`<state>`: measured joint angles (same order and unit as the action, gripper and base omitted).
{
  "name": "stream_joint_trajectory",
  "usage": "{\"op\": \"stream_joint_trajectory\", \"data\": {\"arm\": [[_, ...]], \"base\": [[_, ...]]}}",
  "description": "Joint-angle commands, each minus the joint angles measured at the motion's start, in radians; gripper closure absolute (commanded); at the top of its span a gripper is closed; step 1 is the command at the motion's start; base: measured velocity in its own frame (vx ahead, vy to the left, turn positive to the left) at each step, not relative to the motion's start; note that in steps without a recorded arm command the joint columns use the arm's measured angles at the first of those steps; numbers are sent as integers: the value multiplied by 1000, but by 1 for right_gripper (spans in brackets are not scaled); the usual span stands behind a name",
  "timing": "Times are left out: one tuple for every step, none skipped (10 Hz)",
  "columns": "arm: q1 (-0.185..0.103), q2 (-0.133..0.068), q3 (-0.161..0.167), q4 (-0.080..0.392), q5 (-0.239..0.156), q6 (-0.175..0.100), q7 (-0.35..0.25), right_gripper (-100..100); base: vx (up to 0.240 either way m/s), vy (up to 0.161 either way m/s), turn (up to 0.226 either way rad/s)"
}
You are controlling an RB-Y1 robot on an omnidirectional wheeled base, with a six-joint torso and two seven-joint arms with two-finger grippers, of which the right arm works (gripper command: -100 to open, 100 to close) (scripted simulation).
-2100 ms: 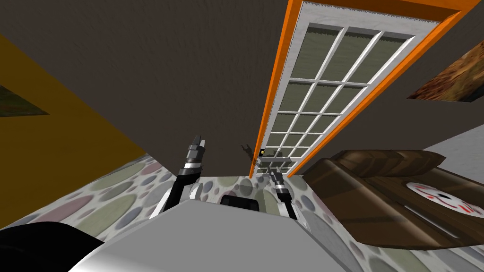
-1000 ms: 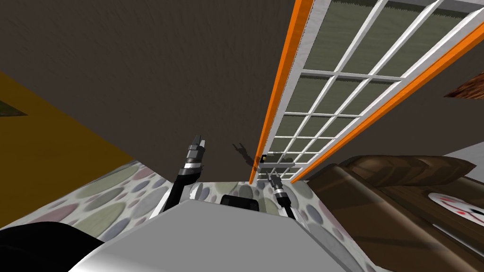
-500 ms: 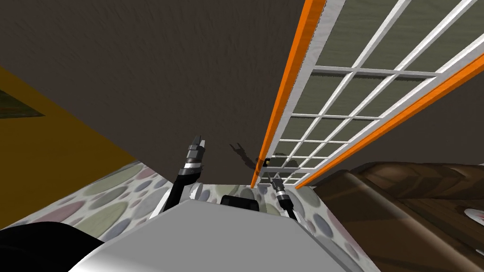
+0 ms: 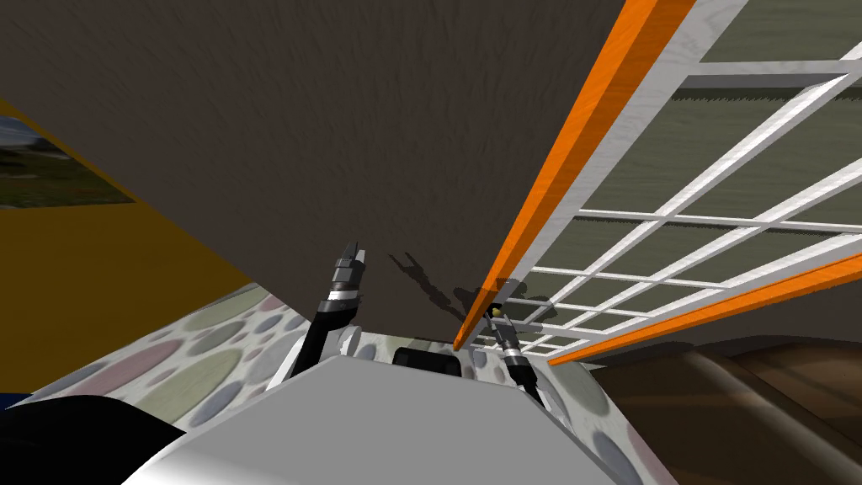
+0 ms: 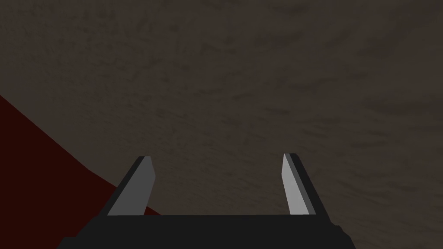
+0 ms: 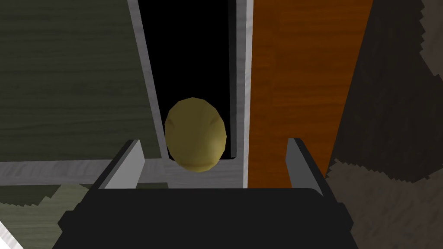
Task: Pull the door open
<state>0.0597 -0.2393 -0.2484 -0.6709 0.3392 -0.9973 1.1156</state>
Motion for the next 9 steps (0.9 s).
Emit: {"op": "stream_joint_trajectory", "data": {"arm": [[11,-18,-19,24,-14,-27,-3,-100],[11,-18,-19,24,-14,-27,-3,-100],[12,-21,-23,28,-17,-30,-4,-100],[30,-12,-12,24,-10,-31,-6,-100],[30,-12,-12,24,-10,-31,-6,100],[30,-12,-12,24,-10,-31,-6,100],[30,-12,-12,24,-10,-31,-6,100],[30,-12,-12,24,-10,-31,-6,100],[30,-12,-12,24,-10,-31,-6,100]], "base": [[172,47,191],[90,11,-80],[53,8,80],[5,14,1],[-22,4,0],[-5,-28,-1],[-2,-21,1],[0,0,0],[0,0,0]]}}
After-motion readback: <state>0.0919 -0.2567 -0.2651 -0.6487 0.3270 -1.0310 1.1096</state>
